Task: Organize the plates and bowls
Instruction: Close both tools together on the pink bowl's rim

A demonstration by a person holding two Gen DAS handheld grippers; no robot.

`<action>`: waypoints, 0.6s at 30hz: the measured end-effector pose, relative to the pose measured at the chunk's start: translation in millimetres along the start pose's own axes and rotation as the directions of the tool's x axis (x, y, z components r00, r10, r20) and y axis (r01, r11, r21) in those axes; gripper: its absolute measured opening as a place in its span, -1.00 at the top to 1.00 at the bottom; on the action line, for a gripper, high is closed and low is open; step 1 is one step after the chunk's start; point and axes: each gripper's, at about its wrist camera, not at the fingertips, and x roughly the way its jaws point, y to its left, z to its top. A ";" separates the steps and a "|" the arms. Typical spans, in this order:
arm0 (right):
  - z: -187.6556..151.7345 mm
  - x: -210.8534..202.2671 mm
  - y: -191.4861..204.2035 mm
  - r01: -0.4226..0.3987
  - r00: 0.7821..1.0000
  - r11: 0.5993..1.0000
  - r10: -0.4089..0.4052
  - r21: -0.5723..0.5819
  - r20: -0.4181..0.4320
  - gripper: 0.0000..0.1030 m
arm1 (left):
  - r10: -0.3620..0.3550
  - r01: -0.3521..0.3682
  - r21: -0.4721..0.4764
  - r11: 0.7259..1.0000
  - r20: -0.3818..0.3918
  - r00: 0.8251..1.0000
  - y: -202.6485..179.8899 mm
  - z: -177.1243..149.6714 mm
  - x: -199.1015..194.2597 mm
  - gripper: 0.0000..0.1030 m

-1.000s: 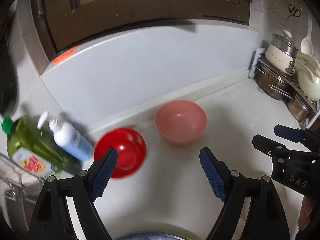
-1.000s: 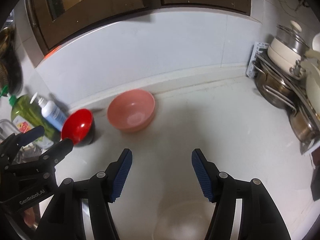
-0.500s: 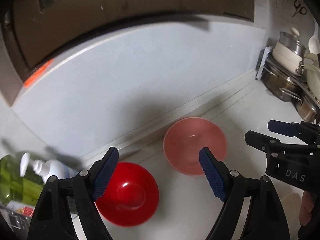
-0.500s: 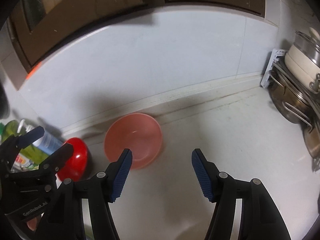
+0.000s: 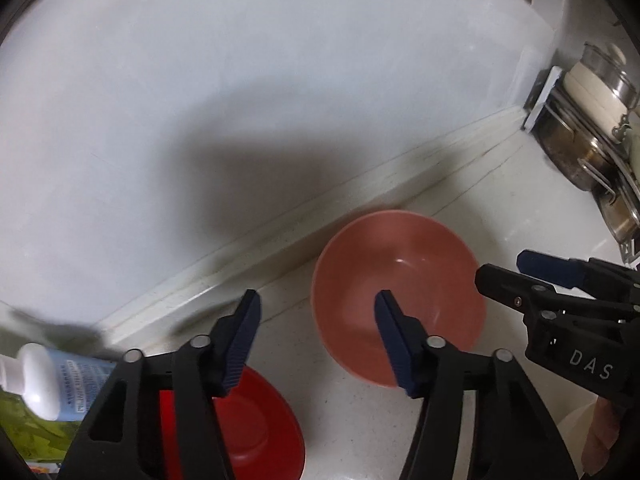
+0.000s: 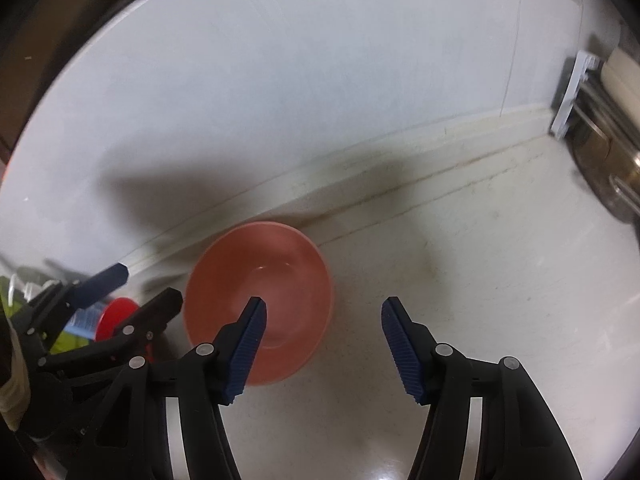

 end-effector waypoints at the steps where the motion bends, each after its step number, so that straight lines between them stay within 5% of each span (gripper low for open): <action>1: 0.9 5.2 -0.8 -0.005 1.000 1.000 0.005 0.006 -0.018 0.02 | -0.006 0.006 -0.006 1.000 -0.009 1.000 0.4 1.0 4.9 -0.05; 18: -2.5 39.8 -9.1 0.010 0.991 1.000 -0.006 0.028 -0.137 0.71 | -0.063 0.052 -0.097 0.994 -0.115 0.991 -5.2 8.0 50.8 0.87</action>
